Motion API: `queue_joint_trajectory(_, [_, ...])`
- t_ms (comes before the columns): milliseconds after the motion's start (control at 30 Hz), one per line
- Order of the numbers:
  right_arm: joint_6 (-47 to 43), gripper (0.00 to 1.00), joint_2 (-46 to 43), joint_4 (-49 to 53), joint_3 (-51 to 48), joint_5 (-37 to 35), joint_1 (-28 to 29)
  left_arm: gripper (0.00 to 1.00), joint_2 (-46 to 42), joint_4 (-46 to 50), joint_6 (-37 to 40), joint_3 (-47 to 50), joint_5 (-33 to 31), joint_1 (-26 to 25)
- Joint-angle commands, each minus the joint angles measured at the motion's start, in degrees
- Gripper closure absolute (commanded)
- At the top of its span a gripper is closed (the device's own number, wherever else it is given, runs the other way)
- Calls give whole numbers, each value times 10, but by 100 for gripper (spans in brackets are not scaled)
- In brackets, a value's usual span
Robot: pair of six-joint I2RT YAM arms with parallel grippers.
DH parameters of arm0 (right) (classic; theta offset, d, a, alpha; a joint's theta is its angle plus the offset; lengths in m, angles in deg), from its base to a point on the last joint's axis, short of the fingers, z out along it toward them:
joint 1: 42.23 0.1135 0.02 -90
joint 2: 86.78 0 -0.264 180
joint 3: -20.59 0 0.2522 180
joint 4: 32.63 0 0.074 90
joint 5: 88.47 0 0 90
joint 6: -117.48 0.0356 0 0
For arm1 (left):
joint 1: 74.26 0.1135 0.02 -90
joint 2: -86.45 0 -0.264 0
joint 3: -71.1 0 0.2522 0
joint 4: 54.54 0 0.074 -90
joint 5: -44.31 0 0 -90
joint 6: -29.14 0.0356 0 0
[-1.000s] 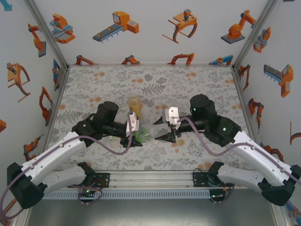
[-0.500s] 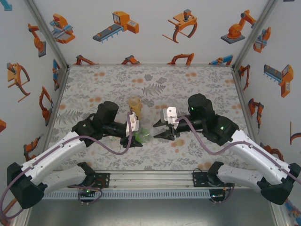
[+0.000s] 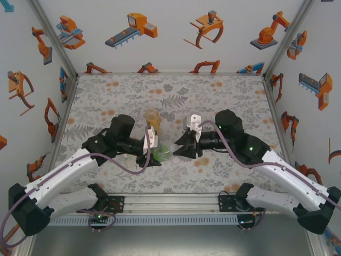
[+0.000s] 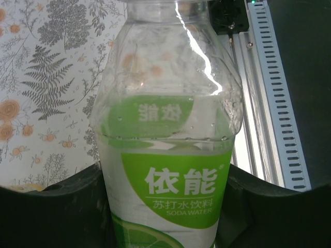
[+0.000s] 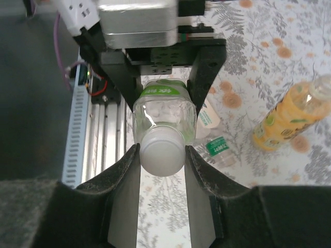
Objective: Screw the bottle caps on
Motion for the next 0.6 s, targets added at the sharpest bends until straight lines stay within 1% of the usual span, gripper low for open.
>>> queue_joint_trajectory(0, [212,100,-3,-99,-25,-120,-1,100,-1,-8,6,-20,-3,-3])
queue_joint_trajectory(67, [306,100,-1,-105,-36,-170,-1,100,-1,-10,1,-20,-19,-3])
queue_joint_trajectory(133, [388,100,1,-85,-33,-212,-2,100,0,-11,-3,-21,-39,-3])
queue_joint_trajectory(267, [517,100,5,-24,-18,-282,0,100,6,-11,-10,-24,-64,-3])
queue_joint_trajectory(333, [577,100,12,19,-4,-303,0,100,8,-11,-11,-25,-73,-3])
queue_joint_trajectory(400, [614,100,19,47,5,-310,1,100,10,-11,-13,-26,-80,-3])
queue_joint_trajectory(533, [640,100,31,37,2,-297,6,100,10,-12,-14,-25,-81,-3])
queue_joint_trajectory(567, [640,95,33,31,1,-297,9,100,11,-13,-15,-24,-83,-3])
